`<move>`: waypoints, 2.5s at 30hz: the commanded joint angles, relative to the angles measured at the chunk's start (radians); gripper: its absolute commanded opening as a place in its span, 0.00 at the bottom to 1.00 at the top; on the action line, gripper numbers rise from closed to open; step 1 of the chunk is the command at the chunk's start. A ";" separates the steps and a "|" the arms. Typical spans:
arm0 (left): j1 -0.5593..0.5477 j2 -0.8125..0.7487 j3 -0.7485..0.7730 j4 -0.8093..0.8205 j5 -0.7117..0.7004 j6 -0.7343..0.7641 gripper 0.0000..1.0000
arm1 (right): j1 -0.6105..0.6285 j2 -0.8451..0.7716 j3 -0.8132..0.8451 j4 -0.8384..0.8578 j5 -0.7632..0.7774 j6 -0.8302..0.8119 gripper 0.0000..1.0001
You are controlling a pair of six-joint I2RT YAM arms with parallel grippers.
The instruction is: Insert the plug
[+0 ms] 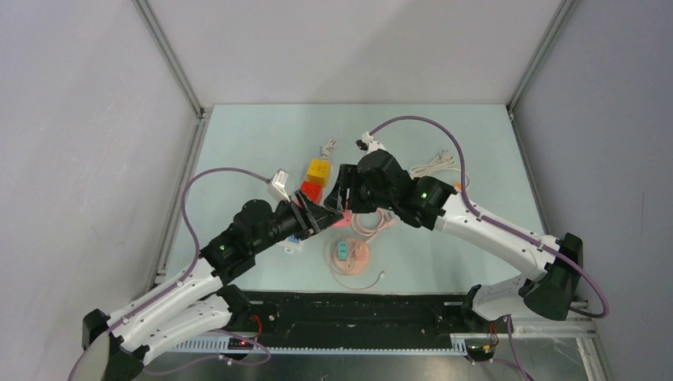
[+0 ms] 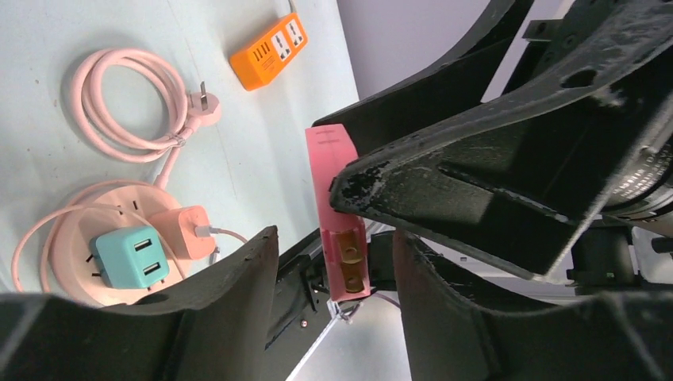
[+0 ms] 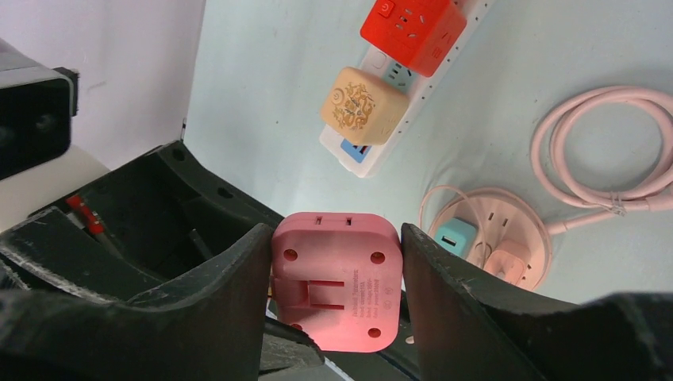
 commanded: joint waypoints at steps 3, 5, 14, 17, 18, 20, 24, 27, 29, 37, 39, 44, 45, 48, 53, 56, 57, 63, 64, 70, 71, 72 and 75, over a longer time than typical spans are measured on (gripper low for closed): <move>-0.025 -0.030 -0.006 0.050 -0.067 0.070 0.53 | 0.007 -0.025 0.006 0.000 0.021 0.028 0.36; -0.032 -0.023 -0.014 0.047 -0.079 0.089 0.50 | 0.007 -0.018 0.005 -0.001 0.021 0.040 0.36; -0.052 0.009 -0.011 0.044 -0.103 0.106 0.21 | 0.005 0.001 0.006 0.003 0.010 0.078 0.47; -0.053 0.004 -0.013 0.042 -0.104 0.115 0.02 | -0.001 -0.006 0.005 0.010 -0.018 0.070 0.70; -0.053 0.001 -0.013 0.041 -0.103 0.117 0.01 | -0.011 -0.010 0.005 0.021 -0.030 0.060 0.74; -0.053 -0.006 -0.011 0.038 -0.099 0.123 0.00 | -0.033 -0.027 0.001 0.047 -0.086 0.022 0.84; -0.052 -0.029 -0.003 0.031 -0.075 0.130 0.00 | -0.081 -0.108 -0.049 0.106 -0.200 -0.044 0.91; -0.054 -0.050 0.009 0.025 -0.032 0.139 0.00 | -0.115 -0.204 -0.113 0.176 -0.270 -0.076 0.91; -0.053 -0.067 0.028 0.017 0.002 0.156 0.00 | -0.160 -0.285 -0.207 0.271 -0.345 -0.078 0.90; -0.053 -0.078 0.129 -0.026 0.168 0.183 0.00 | -0.259 -0.525 -0.467 0.528 -0.596 -0.062 0.88; -0.053 -0.071 0.149 -0.027 0.196 0.180 0.00 | -0.243 -0.540 -0.472 0.567 -0.611 -0.060 0.87; -0.055 -0.041 0.194 -0.026 0.260 0.184 0.00 | -0.213 -0.558 -0.519 0.725 -0.653 -0.010 0.80; -0.055 -0.033 0.199 -0.024 0.267 0.185 0.00 | -0.210 -0.554 -0.519 0.738 -0.654 -0.008 0.78; -0.057 -0.023 0.211 0.000 0.303 0.187 0.00 | -0.202 -0.535 -0.520 0.756 -0.667 -0.007 0.70; -0.071 -0.028 0.212 0.054 0.324 0.190 0.00 | -0.155 -0.531 -0.544 0.825 -0.615 -0.027 0.66; -0.072 -0.035 0.213 0.087 0.319 0.180 0.00 | -0.138 -0.516 -0.546 0.868 -0.600 -0.015 0.64; -0.072 -0.036 0.214 0.095 0.319 0.173 0.00 | -0.134 -0.508 -0.545 0.877 -0.593 -0.004 0.64; -0.072 -0.052 0.219 0.146 0.286 0.132 0.00 | -0.102 -0.477 -0.544 0.956 -0.546 0.071 0.46; -0.072 -0.054 0.221 0.151 0.283 0.128 0.00 | -0.091 -0.476 -0.544 0.959 -0.535 0.073 0.44; -0.073 -0.061 0.226 0.162 0.258 0.103 0.15 | -0.074 -0.499 -0.544 0.949 -0.435 0.098 0.15; -0.072 -0.066 0.221 0.162 0.247 0.102 0.35 | -0.075 -0.505 -0.544 0.926 -0.422 0.100 0.05; -0.072 -0.069 0.218 0.162 0.242 0.102 0.43 | -0.076 -0.516 -0.544 0.914 -0.404 0.105 0.01; -0.071 -0.095 0.201 0.160 0.208 0.102 0.66 | -0.105 -0.533 -0.544 0.852 -0.407 0.124 0.00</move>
